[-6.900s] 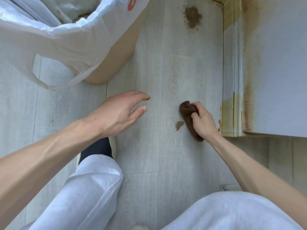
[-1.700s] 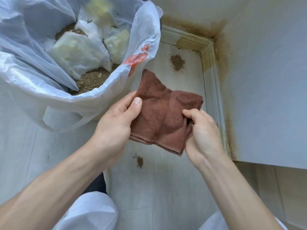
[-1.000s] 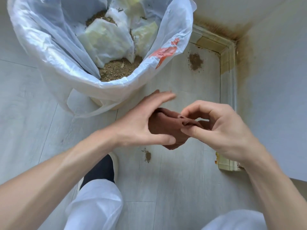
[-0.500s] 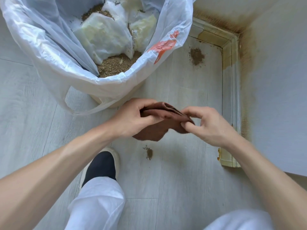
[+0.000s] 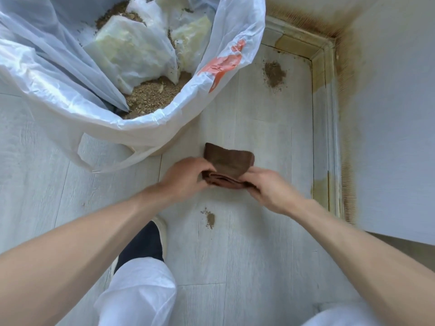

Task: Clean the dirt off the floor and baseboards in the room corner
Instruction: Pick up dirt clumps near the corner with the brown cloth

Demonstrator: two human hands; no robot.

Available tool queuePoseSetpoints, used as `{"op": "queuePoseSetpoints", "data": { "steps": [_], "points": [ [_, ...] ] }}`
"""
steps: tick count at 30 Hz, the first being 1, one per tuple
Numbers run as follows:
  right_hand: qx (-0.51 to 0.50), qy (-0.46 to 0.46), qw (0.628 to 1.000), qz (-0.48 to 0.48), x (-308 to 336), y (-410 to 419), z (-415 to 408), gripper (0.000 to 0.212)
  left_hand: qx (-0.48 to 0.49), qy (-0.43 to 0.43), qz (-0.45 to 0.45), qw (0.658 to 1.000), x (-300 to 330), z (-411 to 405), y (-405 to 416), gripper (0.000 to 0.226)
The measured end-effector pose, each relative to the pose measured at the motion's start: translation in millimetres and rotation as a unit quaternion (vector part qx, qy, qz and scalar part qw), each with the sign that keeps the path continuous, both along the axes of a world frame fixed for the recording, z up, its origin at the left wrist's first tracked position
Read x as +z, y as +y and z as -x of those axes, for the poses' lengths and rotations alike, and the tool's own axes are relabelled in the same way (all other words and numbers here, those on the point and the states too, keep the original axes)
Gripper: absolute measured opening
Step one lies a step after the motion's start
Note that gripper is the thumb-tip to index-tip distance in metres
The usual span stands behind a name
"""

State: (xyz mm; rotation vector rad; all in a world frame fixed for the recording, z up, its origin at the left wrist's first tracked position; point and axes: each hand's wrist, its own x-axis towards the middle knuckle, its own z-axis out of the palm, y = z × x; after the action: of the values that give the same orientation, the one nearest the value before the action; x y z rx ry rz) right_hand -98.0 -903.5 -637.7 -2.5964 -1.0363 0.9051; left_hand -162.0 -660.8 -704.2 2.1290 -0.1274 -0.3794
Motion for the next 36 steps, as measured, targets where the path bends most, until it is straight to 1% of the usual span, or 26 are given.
{"op": "queuePoseSetpoints", "data": {
  "steps": [2,4,6,9,11,13,15,17,20,24,26,28,30,31,33,36],
  "points": [
    [-0.034,0.033,0.999,0.017,-10,-1,4,0.035,-0.003,-0.003,0.018,1.0,-5,11,3,0.021],
    [-0.111,0.041,0.993,0.01,-11,-1,-1,0.033,0.008,-0.007,0.038,0.999,-4,13,4,0.019],
    [-0.204,0.064,0.977,-0.009,-10,-2,-11,0.033,0.022,0.018,0.045,0.999,-6,5,4,0.018],
    [-0.349,0.107,0.929,-0.061,-12,-1,-27,0.026,0.054,0.06,0.025,0.996,-10,-10,1,0.019],
    [-0.422,0.109,0.893,-0.111,-14,2,-32,0.02,0.076,0.052,0.013,0.996,-10,-21,-3,0.021],
    [-0.479,0.123,0.853,-0.169,-18,4,-36,0.025,0.094,0.046,-0.018,0.994,-8,-32,-9,0.025],
    [-0.52,0.146,0.819,-0.193,-23,5,-37,0.035,0.114,0.062,-0.054,0.99,-7,-42,-15,0.028],
    [-0.551,0.142,0.799,-0.196,-31,6,-35,0.04,0.134,0.083,-0.083,0.984,-7,-51,-20,0.03],
    [-0.588,0.092,0.781,-0.187,-42,10,-33,0.033,0.147,0.114,-0.122,0.975,-11,-58,-22,0.032],
    [-0.619,0.078,0.759,-0.188,-56,15,-31,0.025,0.161,0.16,-0.129,0.965,-14,-62,-21,0.038],
    [-0.632,0.063,0.747,-0.195,-60,15,-31,0.026,0.168,0.156,-0.13,0.965,-14,-63,-21,0.039],
    [-0.649,0.089,0.722,-0.222,-58,16,-30,0.032,0.172,0.14,-0.104,0.97,-14,-64,-20,0.039],
    [-0.657,0.154,0.696,-0.245,-55,14,-27,0.048,0.175,0.123,-0.066,0.975,-15,-64,-19,0.038],
    [-0.656,0.179,0.689,-0.252,-54,12,-26,0.054,0.178,0.116,-0.047,0.976,-16,-64,-19,0.037],
    [-0.649,0.194,0.691,-0.252,-55,9,-24,0.058,0.18,0.121,-0.004,0.976,-16,-60,-17,0.034],
    [-0.627,0.163,0.719,-0.253,-55,8,-24,0.047,0.148,0.144,0.042,0.978,-17,-51,-13,0.036]
  ]
}}
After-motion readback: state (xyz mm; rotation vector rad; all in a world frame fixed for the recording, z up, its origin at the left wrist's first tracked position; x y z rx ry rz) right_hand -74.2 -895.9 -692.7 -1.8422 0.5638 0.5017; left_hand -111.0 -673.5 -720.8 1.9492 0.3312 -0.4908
